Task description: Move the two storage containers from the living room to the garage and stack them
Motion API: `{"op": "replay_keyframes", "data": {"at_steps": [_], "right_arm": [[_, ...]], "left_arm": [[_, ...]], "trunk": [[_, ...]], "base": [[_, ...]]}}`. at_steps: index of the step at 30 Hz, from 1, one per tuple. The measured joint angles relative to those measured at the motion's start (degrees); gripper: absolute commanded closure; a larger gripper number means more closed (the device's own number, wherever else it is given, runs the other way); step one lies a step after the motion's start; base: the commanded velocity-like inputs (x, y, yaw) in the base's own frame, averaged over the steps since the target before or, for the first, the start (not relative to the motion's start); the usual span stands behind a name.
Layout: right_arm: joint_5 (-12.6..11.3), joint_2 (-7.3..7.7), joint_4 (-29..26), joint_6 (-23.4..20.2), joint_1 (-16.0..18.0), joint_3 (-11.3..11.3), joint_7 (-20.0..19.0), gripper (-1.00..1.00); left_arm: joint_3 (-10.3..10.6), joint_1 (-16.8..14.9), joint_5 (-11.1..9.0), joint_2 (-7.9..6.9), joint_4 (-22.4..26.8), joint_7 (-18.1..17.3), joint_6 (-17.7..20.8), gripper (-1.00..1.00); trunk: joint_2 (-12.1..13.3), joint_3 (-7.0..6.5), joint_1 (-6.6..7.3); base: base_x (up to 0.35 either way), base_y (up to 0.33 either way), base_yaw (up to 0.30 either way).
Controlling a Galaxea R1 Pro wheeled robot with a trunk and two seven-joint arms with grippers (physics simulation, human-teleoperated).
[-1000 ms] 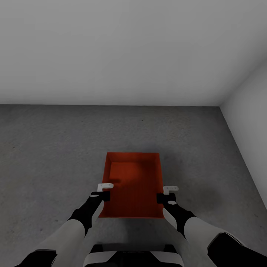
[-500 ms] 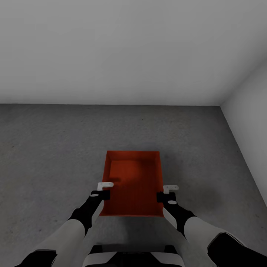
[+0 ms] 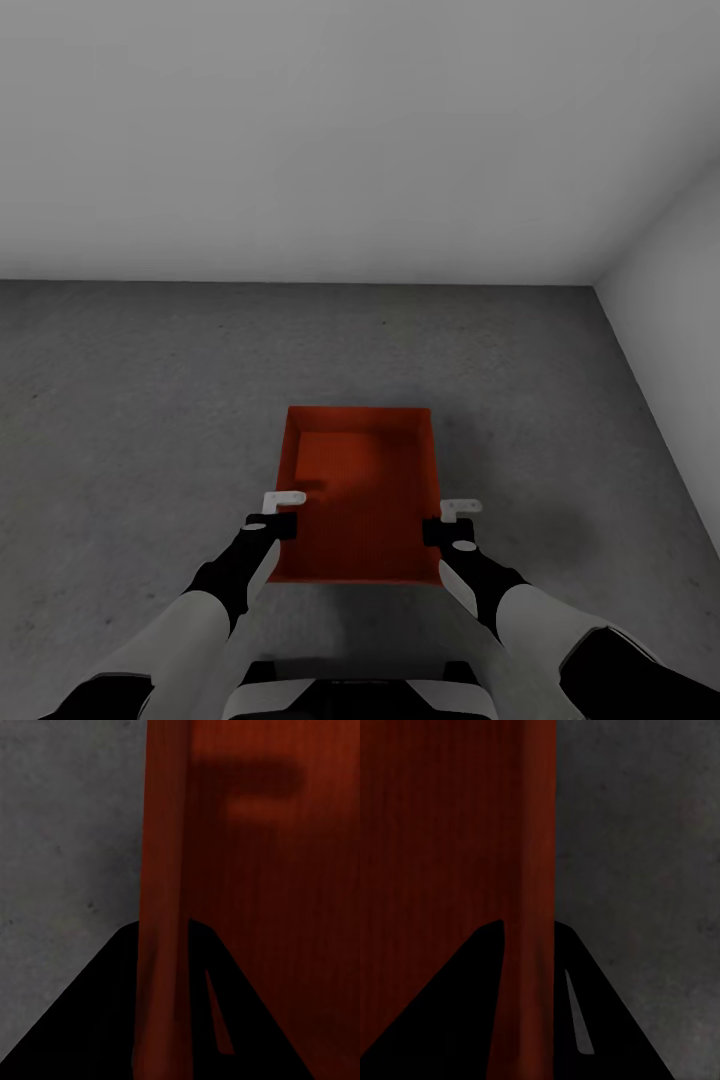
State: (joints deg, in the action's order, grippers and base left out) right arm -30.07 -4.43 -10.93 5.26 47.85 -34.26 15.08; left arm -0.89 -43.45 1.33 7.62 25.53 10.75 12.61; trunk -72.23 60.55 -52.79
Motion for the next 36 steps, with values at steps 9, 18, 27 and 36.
{"op": "replay_keyframes", "data": {"at_steps": [9, 18, 27, 36], "right_arm": [[-0.2, 0.01, 0.0, 0.1, 0.0, -0.1, 0.0, 1.00], [0.0, 0.01, 0.0, 0.0, 0.0, 0.1, -0.1, 1.00], [0.1, 0.00, -0.1, -0.1, 0.0, 0.3, -0.4, -1.00], [0.1, 0.01, -0.1, -0.1, 0.0, 0.3, -0.5, -1.00]], "left_arm": [[0.0, 0.0, 0.0, 0.00, 0.0, 0.0, 0.0, 1.00], [-0.1, 0.0, 0.2, 0.01, 0.1, -0.1, 0.2, 1.00], [-0.1, 0.0, 0.1, -2.69, -0.8, 0.0, 1.5, -1.00], [-0.1, 0.0, 0.0, -2.73, -0.6, -0.1, 1.2, -1.00]], "trunk": [[0.0, 0.00, 0.00], [0.0, 0.00, 0.00], [0.0, 0.00, -0.01], [0.0, 0.00, -0.01]], "base": [[0.000, 0.000, 0.000], [0.000, 0.000, 0.000], [0.000, 0.000, 0.000], [0.000, 0.000, 0.000]]}}
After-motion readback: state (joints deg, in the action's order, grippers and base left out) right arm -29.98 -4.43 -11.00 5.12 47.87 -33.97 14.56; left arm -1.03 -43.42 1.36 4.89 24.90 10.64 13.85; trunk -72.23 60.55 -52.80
